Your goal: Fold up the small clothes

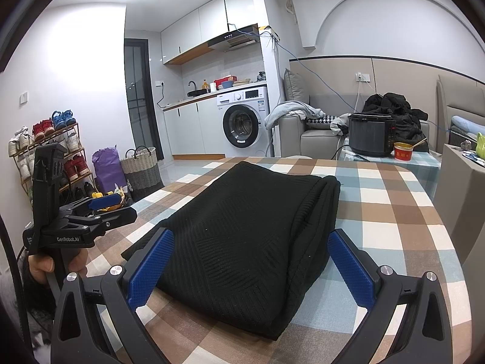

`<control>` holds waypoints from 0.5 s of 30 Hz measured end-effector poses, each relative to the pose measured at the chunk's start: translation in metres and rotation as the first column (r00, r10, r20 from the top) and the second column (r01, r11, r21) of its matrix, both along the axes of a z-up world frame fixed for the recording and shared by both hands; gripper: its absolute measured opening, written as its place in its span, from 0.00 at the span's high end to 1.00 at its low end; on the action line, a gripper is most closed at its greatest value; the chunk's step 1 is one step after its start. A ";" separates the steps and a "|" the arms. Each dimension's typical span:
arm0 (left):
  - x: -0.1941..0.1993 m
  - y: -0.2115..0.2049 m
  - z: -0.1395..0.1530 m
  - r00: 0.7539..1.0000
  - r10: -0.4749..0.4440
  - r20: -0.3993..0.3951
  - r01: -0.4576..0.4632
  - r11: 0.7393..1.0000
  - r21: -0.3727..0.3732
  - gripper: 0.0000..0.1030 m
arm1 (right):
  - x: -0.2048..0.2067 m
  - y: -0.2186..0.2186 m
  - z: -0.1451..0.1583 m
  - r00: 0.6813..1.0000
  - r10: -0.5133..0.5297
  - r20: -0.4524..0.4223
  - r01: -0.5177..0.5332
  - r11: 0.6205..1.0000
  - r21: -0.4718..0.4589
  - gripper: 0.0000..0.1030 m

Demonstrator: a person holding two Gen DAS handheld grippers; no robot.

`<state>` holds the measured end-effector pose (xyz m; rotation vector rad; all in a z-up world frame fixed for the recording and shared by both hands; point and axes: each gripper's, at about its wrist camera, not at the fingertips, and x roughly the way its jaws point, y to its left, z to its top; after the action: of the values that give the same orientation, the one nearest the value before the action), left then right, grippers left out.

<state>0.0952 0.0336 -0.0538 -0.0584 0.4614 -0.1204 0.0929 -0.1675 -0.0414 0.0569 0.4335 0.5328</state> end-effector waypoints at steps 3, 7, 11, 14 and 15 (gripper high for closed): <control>0.000 0.000 0.000 1.000 0.000 0.000 0.000 1.000 0.000 0.00 | -0.001 0.000 0.001 1.000 0.001 0.000 -0.001 1.000 0.000 0.00; 0.000 0.000 0.000 1.000 0.000 -0.001 0.000 1.000 0.000 0.00 | -0.001 0.000 0.001 1.000 0.001 0.000 -0.001 1.000 0.000 0.00; 0.000 0.000 0.000 1.000 0.000 -0.001 0.000 1.000 0.000 0.00 | -0.001 0.000 0.001 1.000 0.000 0.000 0.000 1.000 0.000 0.00; 0.000 0.000 0.000 1.000 0.000 0.000 0.000 1.000 0.000 0.00 | -0.001 0.000 0.001 1.000 0.001 0.000 -0.001 1.000 0.000 0.00; 0.000 0.001 0.000 1.000 0.000 0.000 0.000 1.000 0.000 0.00 | -0.001 0.000 0.001 1.000 0.001 0.000 -0.001 1.000 0.000 0.00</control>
<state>0.0953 0.0342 -0.0538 -0.0587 0.4616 -0.1201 0.0920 -0.1671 -0.0405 0.0564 0.4333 0.5338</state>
